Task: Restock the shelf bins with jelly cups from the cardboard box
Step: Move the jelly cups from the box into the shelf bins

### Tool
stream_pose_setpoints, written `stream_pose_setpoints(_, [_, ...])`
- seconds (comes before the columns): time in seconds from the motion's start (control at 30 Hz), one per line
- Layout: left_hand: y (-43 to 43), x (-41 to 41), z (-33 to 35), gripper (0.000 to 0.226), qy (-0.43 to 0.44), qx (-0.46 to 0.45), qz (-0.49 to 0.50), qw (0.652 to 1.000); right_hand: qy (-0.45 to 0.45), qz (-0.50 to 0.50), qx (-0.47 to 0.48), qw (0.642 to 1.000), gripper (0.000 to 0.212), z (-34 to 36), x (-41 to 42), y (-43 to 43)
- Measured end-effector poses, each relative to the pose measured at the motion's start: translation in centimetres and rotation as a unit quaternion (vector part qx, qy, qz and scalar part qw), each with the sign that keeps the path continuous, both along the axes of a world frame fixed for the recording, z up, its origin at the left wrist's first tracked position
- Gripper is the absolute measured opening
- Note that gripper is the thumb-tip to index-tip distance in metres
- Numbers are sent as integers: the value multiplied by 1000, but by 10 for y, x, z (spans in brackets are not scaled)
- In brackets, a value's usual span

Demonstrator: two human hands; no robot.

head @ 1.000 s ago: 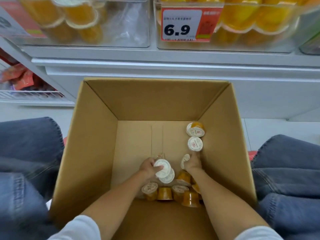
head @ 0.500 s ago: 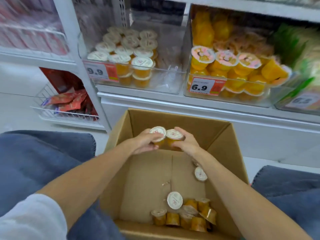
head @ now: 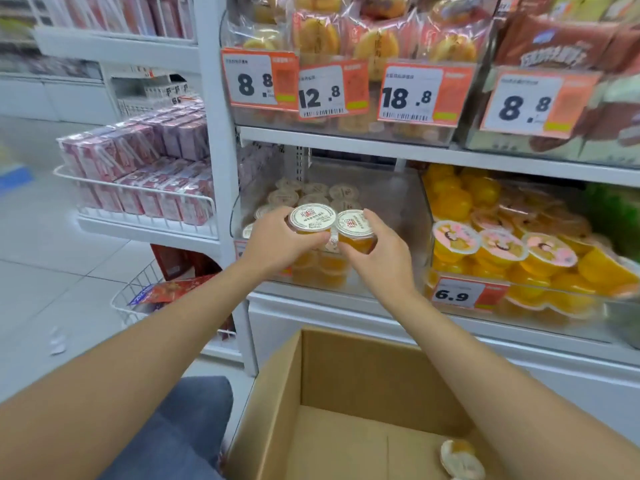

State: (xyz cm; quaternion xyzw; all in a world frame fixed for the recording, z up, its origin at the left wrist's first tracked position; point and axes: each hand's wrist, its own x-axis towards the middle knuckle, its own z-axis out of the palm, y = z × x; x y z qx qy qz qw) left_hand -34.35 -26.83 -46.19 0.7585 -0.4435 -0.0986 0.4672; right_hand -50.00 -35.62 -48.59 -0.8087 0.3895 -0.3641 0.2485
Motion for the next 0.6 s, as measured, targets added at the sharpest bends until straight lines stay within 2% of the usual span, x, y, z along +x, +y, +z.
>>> stream_pose_setpoints(0.17, [-74,62,4,53,-8,-7,61,998,13,2,-9,1000,55,10,77,-75])
stream_pose_setpoints(0.23, [-106,87,5,58,5,4,49,999,16,4,11,1000,59,14,111,-104])
stream_pose_setpoints(0.33, [-142,117,3,98,-37,65,91,993,46,13,39,998,73,15,152,-133])
stream_pose_setpoints(0.4, [-155,126,-4,95,-117,132,126,976,51,33,40,997,64,2,168,-141])
stream_pose_setpoints(0.5, [-152,126,-12,82,-255,205,121,937,50,24,22,998,51,-12,170,-149])
stream_pose_setpoints(0.6, [-137,130,-24,60,-337,223,85,911,71,-14,-77,994,37,1,160,-153])
